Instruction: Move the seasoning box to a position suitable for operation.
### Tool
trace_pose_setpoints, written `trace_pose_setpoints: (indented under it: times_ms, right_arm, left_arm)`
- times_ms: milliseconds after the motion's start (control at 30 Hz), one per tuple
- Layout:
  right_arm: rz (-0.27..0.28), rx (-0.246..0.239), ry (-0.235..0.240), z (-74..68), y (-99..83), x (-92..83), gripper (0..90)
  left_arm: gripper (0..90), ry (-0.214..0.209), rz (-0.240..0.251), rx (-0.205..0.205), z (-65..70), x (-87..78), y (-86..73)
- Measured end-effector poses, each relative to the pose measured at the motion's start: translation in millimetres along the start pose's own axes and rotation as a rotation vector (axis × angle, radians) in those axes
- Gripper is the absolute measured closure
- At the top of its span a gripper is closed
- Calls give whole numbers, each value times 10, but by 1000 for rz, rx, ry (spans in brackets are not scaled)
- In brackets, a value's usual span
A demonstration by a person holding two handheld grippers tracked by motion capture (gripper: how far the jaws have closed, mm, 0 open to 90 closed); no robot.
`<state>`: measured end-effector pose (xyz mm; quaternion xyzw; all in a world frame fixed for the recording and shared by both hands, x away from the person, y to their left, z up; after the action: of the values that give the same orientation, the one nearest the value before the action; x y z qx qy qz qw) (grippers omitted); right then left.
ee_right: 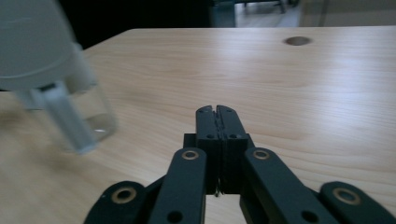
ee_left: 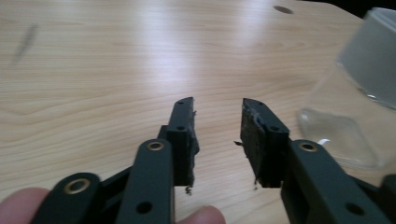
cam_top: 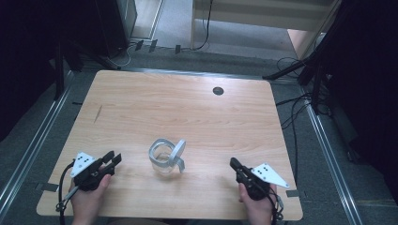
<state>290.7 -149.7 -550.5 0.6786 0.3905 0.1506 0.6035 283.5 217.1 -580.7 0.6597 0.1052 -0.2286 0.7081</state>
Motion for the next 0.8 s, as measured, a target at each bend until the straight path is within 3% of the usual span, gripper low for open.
trace_pose_setpoints:
  times_ms: [233,300,367,433,533,633,800]
  right_arm:
    - [-40,14,222,-773,-29,372,900]
    - [-64,2,257,-942,-66,470,900]
    - [-72,11,276,-1064,-86,567,900]
    - [-81,38,289,-1151,-105,672,900]
    - [-103,37,294,-1212,-136,799,900]
    - [-124,27,301,-1220,-188,855,900]
    - [-130,19,297,-1155,-208,872,900]
  left_arm:
    - [900,-129,-38,34,413,132,89]
    - [900,-145,-35,51,486,182,148]
    - [900,-163,-36,42,544,246,200]
    - [900,-157,-34,43,578,293,229]
    - [900,-173,-21,41,638,297,235]
    - [900,-206,-24,47,712,293,196]
    - [900,-223,-26,55,792,261,160]
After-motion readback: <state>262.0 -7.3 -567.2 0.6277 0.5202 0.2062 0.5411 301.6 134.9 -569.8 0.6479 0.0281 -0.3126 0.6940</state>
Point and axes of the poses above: each handheld gripper's, and its own axes: x roughly forward along the jaws, y roughly out of its top, z roughly to its right, the point moved 10 cm from there along x, roughly forward along the jaws, and after that the axes turned 11 degrees about y, right-handed, at the moved point
